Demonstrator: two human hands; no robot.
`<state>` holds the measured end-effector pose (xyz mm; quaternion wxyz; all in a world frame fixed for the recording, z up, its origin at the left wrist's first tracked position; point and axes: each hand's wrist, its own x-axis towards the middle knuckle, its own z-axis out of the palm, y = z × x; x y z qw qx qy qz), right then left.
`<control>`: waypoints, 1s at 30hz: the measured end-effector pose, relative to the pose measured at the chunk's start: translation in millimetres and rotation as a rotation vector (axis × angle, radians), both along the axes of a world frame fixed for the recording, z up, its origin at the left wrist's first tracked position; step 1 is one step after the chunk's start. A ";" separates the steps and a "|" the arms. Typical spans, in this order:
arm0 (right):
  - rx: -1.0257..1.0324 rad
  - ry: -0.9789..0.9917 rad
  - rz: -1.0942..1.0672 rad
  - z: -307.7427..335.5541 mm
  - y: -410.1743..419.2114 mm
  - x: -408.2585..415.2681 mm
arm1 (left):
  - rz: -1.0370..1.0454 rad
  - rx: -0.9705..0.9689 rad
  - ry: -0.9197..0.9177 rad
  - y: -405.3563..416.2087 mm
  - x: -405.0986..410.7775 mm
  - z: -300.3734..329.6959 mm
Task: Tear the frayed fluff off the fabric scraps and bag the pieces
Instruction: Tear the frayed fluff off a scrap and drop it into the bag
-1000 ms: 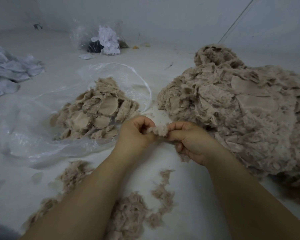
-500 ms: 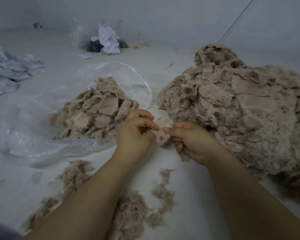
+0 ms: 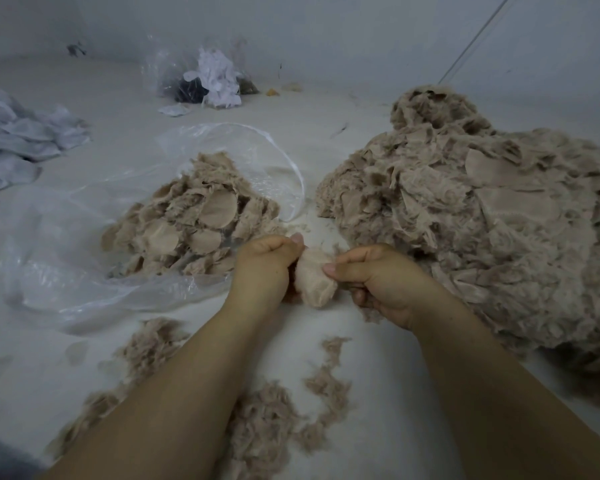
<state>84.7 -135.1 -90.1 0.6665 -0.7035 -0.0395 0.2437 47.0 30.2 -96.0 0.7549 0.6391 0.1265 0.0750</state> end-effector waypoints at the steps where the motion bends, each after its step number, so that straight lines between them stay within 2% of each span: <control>1: 0.006 0.002 -0.007 0.4 -0.4 -0.1 | 0.021 -0.011 0.002 1.7 0.3 0.4; 4: 0.014 0.004 -0.032 -1.3 -1.3 2.3 | -0.039 -0.021 0.019 4.0 -0.6 4.6; 9: 0.048 -0.006 -0.033 -0.2 0.0 1.3 | -0.381 0.306 0.120 7.0 -6.3 9.4; 13: 0.065 0.007 -0.090 1.0 0.7 0.4 | -0.535 0.214 0.166 17.1 -7.4 13.9; 16: 0.099 0.025 -0.106 1.5 0.8 1.4 | -0.659 0.250 0.173 20.7 -10.7 17.1; 18: 0.104 0.023 -0.109 0.5 0.8 2.3 | -0.657 0.230 0.148 17.5 -12.0 18.7; 21: 0.037 -0.033 -0.065 1.0 2.8 0.2 | -0.534 0.180 0.110 11.6 -10.6 18.8; 26: -0.066 -0.107 -0.016 0.3 2.6 -1.5 | -0.429 0.330 0.077 5.9 -9.1 12.2; 30: -0.078 -0.100 -0.018 0.0 3.2 -1.1 | -0.299 0.379 -0.024 1.9 -6.8 3.0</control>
